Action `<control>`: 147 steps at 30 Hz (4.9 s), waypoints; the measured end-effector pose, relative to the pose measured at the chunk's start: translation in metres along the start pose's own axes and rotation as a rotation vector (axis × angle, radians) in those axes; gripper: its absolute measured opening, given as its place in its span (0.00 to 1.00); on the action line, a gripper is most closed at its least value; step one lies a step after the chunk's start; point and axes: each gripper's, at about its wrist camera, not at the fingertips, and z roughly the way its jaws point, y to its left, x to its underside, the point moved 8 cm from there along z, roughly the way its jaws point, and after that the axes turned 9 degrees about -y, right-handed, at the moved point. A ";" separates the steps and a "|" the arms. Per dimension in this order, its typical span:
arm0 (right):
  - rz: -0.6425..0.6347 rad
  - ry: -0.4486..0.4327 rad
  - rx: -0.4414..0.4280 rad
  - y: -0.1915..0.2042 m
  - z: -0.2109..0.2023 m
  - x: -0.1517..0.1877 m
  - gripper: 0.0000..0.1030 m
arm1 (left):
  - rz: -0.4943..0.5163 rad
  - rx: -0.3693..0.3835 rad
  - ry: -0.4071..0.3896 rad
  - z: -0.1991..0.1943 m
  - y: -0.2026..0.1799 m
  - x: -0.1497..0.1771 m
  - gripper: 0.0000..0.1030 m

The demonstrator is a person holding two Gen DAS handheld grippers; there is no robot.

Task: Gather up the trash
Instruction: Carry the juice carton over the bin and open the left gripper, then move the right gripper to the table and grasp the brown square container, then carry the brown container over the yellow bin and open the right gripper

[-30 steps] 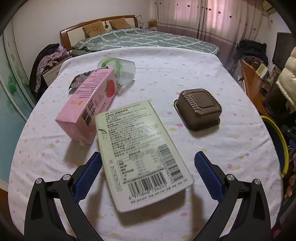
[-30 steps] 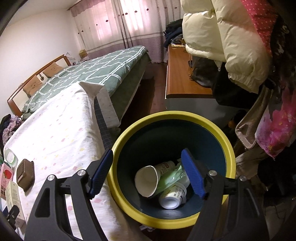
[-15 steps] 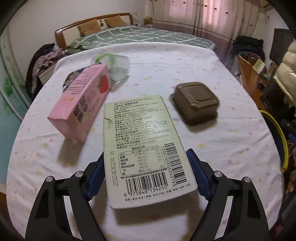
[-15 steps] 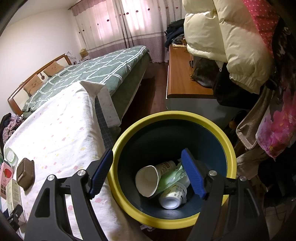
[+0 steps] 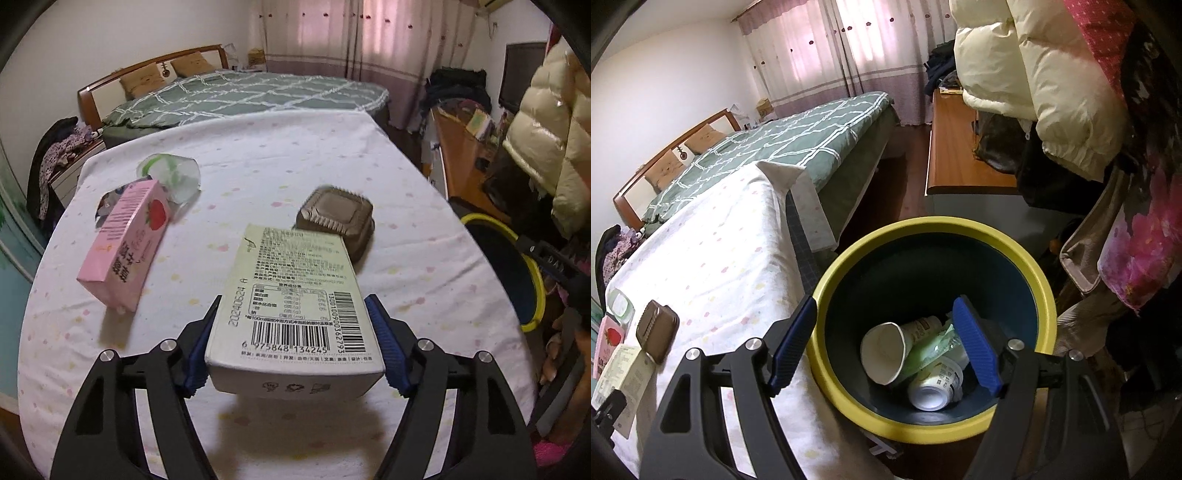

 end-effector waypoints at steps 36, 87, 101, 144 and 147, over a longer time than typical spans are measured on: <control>0.037 0.000 0.012 -0.043 -0.010 0.000 0.70 | 0.228 0.167 0.025 0.022 -0.116 -0.050 0.70; -0.267 0.041 -0.206 0.138 -0.039 0.029 0.70 | -0.137 -0.135 -0.278 -0.092 0.115 -0.052 0.95; -0.435 0.046 -0.376 0.317 -0.045 0.046 0.70 | -0.287 -0.300 -0.278 -0.108 0.261 -0.016 0.95; -0.207 0.026 0.014 0.203 0.024 0.026 0.56 | -0.267 -0.086 -0.187 -0.024 0.248 -0.032 0.95; -0.181 -0.002 0.065 0.177 0.020 0.016 0.56 | -0.263 -0.076 -0.182 -0.020 0.246 -0.033 0.95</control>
